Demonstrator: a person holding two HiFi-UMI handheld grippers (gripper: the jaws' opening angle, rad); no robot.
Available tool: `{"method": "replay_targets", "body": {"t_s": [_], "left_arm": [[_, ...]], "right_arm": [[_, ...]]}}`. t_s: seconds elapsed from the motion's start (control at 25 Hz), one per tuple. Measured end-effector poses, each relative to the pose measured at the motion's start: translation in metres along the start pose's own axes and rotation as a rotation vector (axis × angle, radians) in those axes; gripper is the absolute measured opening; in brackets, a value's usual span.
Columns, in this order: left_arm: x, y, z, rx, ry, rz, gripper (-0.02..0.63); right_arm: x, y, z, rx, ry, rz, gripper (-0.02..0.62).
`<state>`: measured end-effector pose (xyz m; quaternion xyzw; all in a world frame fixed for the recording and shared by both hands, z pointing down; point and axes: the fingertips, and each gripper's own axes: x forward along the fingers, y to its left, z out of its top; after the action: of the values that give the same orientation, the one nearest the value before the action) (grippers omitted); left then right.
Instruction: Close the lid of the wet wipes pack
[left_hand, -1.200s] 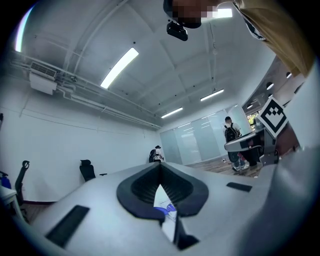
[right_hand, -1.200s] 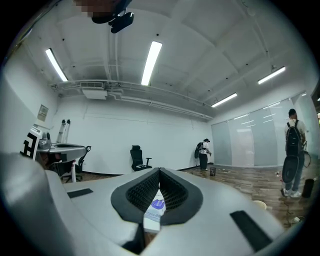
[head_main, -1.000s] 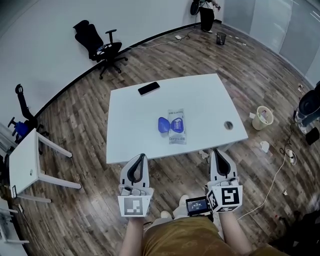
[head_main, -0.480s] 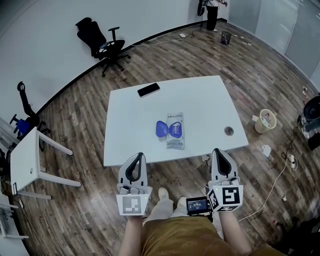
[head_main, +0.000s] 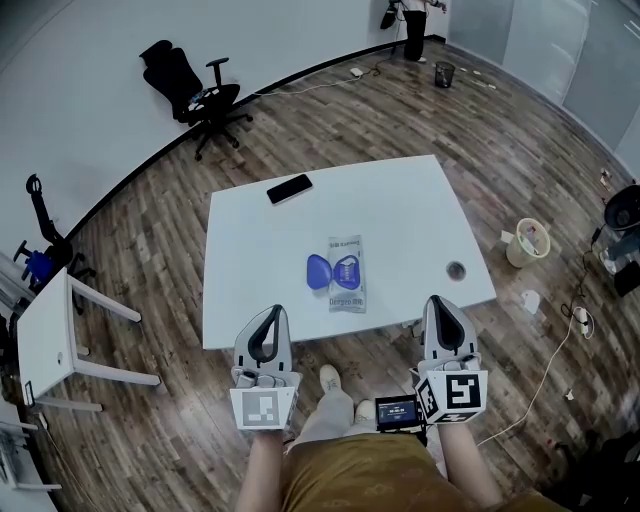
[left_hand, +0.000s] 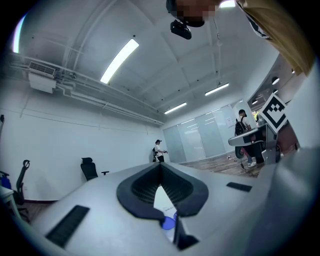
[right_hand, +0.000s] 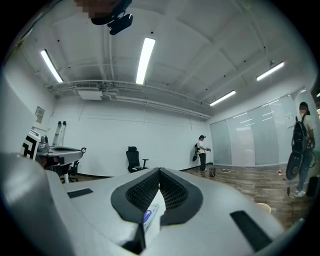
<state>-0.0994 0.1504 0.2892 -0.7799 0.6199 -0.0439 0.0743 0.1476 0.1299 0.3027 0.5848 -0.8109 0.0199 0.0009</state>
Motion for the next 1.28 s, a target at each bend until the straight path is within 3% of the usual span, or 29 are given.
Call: {"method": "replay_targets", "body": {"t_s": [0.28,0.76,1.28], "left_arm": [[0.045,0.022,-0.024,0.009,0.021,-0.037,0.006],[0.106,0.077,-0.064,-0.044,0.088,-0.078,0.006],[0.130,0.085,-0.107,-0.083,0.154,-0.133,0.006]], "right_arm": [[0.045,0.002,-0.005,-0.006,0.019,-0.015,0.009],[0.120,0.030,-0.014,-0.029,0.075,-0.044,0.009],[0.143,0.041,-0.025,-0.061,0.114,-0.054,0.009]]}}
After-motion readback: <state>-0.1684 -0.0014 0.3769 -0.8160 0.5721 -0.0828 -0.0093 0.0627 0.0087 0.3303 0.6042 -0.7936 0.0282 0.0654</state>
